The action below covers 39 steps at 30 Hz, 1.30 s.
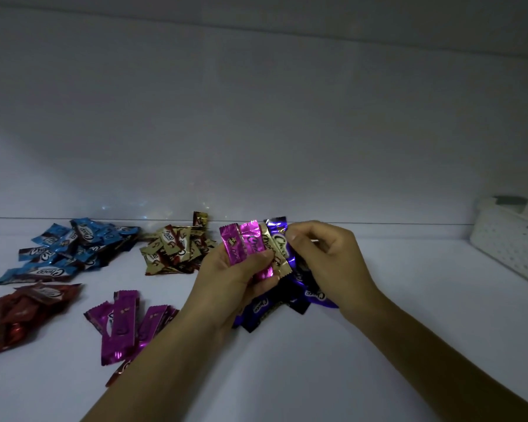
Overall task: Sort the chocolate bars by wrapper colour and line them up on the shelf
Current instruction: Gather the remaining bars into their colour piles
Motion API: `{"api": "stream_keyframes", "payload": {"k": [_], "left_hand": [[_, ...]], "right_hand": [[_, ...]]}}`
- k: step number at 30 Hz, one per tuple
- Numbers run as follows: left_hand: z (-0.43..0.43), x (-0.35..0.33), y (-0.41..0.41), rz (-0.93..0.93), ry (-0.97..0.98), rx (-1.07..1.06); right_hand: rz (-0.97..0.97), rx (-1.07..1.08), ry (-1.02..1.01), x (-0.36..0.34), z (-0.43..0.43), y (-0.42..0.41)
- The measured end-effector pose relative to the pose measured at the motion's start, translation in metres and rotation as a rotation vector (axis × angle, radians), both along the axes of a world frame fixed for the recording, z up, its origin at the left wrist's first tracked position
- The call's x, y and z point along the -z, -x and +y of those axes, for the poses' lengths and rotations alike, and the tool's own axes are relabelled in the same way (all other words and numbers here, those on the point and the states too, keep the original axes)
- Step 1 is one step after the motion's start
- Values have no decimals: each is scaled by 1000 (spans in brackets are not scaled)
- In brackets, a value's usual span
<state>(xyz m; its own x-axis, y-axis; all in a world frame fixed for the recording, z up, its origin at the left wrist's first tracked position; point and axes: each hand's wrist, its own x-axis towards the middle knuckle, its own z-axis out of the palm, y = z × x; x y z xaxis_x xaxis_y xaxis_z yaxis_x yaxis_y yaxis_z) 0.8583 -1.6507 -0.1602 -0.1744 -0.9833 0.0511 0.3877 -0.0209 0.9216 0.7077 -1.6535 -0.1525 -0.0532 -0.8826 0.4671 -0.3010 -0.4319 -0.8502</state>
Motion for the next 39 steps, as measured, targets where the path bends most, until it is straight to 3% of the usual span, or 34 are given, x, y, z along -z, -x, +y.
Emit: {"api": "stream_keyframes", "payload": {"k": [4,5,8,10,14,20,24,27,33,39], "left_hand": [[-4,3,-4,-53,-23,-117],[-5,3,-5,-55,-16,-134],[-6,4,-6,-40,0,-172],[-5,5,-5,-67,8,-170],[-5,7,-6,-85,26,-161],[-8,7,-6,-15,23,-74],[-6,7,-3,-55,124,22],[-8,9,-3,-103,206,26],[-4,6,-14,-477,524,-134],[28,3,-102,-688,461,-354]], "right_hand": [[-157,187,27,1,-9,11],[-96,267,84,1,-12,17],[361,449,233,2,-24,33],[497,391,207,5,-30,35],[594,160,57,16,-32,26],[441,117,13,18,-22,18],[118,-3,19,4,-9,5],[-10,-98,47,-6,0,0],[90,-69,110,6,4,-7],[67,-246,103,13,14,-27]]}}
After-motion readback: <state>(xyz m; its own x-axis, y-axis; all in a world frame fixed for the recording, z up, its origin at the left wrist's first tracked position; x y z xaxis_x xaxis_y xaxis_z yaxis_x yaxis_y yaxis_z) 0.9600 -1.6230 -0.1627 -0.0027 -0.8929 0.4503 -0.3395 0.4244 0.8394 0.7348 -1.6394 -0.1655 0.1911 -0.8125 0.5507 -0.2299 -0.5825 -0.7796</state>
